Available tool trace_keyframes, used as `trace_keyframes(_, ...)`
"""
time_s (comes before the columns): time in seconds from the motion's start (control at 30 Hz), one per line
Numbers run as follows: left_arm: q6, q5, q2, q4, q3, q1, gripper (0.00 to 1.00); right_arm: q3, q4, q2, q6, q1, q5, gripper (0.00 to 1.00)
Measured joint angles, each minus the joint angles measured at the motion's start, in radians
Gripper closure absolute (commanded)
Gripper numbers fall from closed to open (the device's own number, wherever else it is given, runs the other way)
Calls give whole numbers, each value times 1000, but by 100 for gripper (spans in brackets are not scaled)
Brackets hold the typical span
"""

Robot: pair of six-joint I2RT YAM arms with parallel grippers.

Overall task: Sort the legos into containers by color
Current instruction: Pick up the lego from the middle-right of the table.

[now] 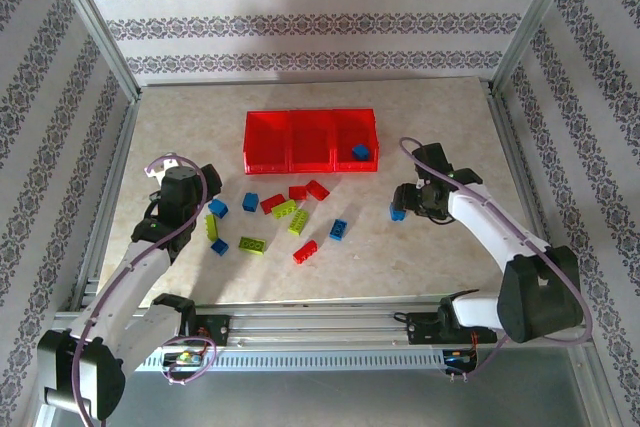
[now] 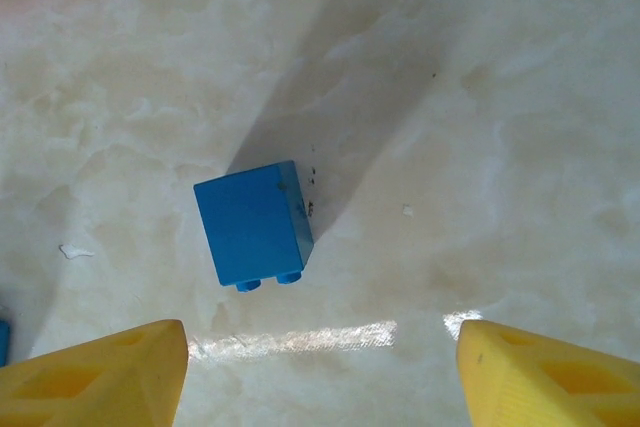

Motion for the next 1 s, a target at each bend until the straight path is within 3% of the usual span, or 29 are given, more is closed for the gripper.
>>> trace_keyframes(0.4,0,3,14,0,0,0,0,26,29,174,-13,0,-100,30)
trace_keyframes(0.67,-7,3,14,0,0,0,0,63,55,282,-18,32,-79,36)
trace_keyframes(1.0,-7,11,14,-1,0,0,0,104,71,360,-33,68,-37,55)
